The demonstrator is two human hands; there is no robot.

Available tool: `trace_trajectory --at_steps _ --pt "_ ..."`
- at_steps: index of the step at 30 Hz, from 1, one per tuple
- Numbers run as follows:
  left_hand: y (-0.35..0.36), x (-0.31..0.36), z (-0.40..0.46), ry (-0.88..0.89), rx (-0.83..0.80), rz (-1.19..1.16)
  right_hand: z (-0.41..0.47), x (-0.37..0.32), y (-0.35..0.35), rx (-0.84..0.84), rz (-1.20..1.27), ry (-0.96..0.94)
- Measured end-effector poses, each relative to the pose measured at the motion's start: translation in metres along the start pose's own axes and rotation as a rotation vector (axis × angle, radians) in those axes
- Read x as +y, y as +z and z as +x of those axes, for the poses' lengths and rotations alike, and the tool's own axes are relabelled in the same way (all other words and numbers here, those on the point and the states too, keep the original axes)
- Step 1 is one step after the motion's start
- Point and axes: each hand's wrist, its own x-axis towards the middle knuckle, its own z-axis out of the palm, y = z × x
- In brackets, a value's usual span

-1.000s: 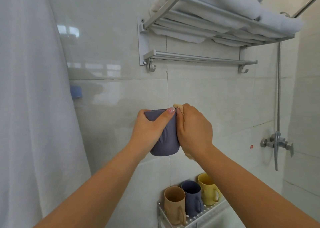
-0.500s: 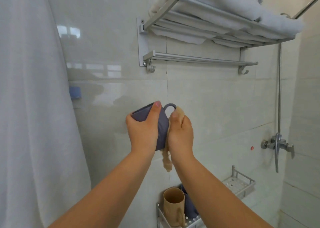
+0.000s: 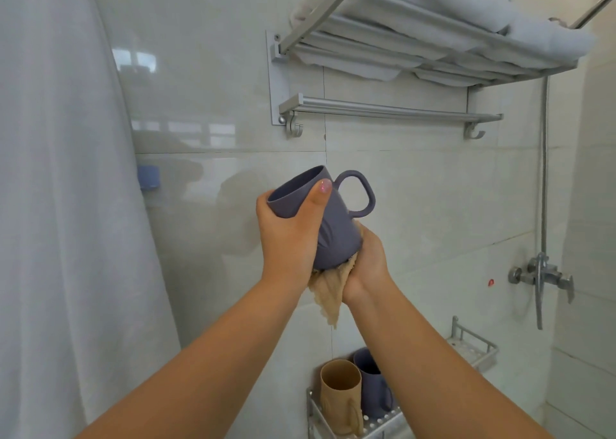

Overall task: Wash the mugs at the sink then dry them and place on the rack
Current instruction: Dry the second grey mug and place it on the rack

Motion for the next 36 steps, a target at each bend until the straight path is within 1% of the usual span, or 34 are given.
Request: trace_trajectory --at_steps 2,5,8,10,12,15,17,20,21,23,24,25,27,28,29,31,32,34,36 --pt "0.002 0.0 0.001 0.045 -0.014 0.029 -0.003 0.002 0.002 -0.014 0.062 0.046" --pt "0.003 0.002 0.007 0.165 -0.035 0.158 -0.004 -0.001 0.007 -0.001 0.037 0.069" --pt "-0.005 0.004 0.014 0.245 -0.035 0.266 -0.001 -0.006 0.009 0.072 -0.08 0.031" --pt "-0.006 0.007 0.014 0.27 -0.028 0.274 -0.001 -0.008 0.011 0.079 -0.14 0.01" --pt "-0.003 0.011 0.011 0.294 -0.065 0.284 -0.003 -0.012 0.016 0.095 -0.169 -0.059" --pt "0.0 0.016 0.006 0.22 -0.101 0.225 -0.006 -0.024 0.018 0.078 -0.188 -0.092" --pt "-0.003 0.018 0.006 0.183 -0.108 0.236 -0.007 -0.027 0.014 0.103 -0.237 -0.091" --pt "-0.014 0.021 0.009 0.221 -0.139 0.371 -0.009 -0.028 0.006 0.227 -0.307 -0.124" --pt "-0.019 0.022 0.012 0.21 -0.151 0.412 -0.011 -0.032 0.004 0.258 -0.291 -0.144" --pt "-0.028 0.023 0.017 0.124 -0.172 0.474 -0.017 -0.043 0.003 0.292 -0.282 -0.218" --pt "-0.033 0.021 0.02 0.072 -0.187 0.511 -0.02 -0.049 0.004 0.291 -0.34 -0.273" --pt "-0.037 0.02 0.021 0.025 -0.218 0.565 -0.024 -0.053 0.007 0.293 -0.463 -0.354" --pt "-0.04 0.016 0.021 -0.04 -0.32 0.719 -0.033 -0.056 0.017 0.299 -0.837 -0.553" --pt "-0.04 0.015 0.02 -0.051 -0.377 0.798 -0.036 -0.055 0.022 0.263 -1.005 -0.635" --pt "-0.04 0.015 0.019 -0.042 -0.424 0.862 -0.041 -0.053 0.026 0.183 -1.138 -0.677" --pt "-0.037 0.018 0.018 0.007 -0.491 0.954 -0.042 -0.045 0.026 0.0 -1.349 -0.62" --pt "-0.036 0.019 0.018 0.03 -0.522 0.994 -0.041 -0.039 0.022 -0.05 -1.458 -0.558" --pt "-0.035 0.021 0.017 0.086 -0.593 1.084 -0.04 -0.032 0.013 -0.082 -1.622 -0.423" --pt "-0.034 0.02 0.016 0.16 -0.649 1.182 -0.04 -0.029 0.012 -0.059 -1.581 -0.268"
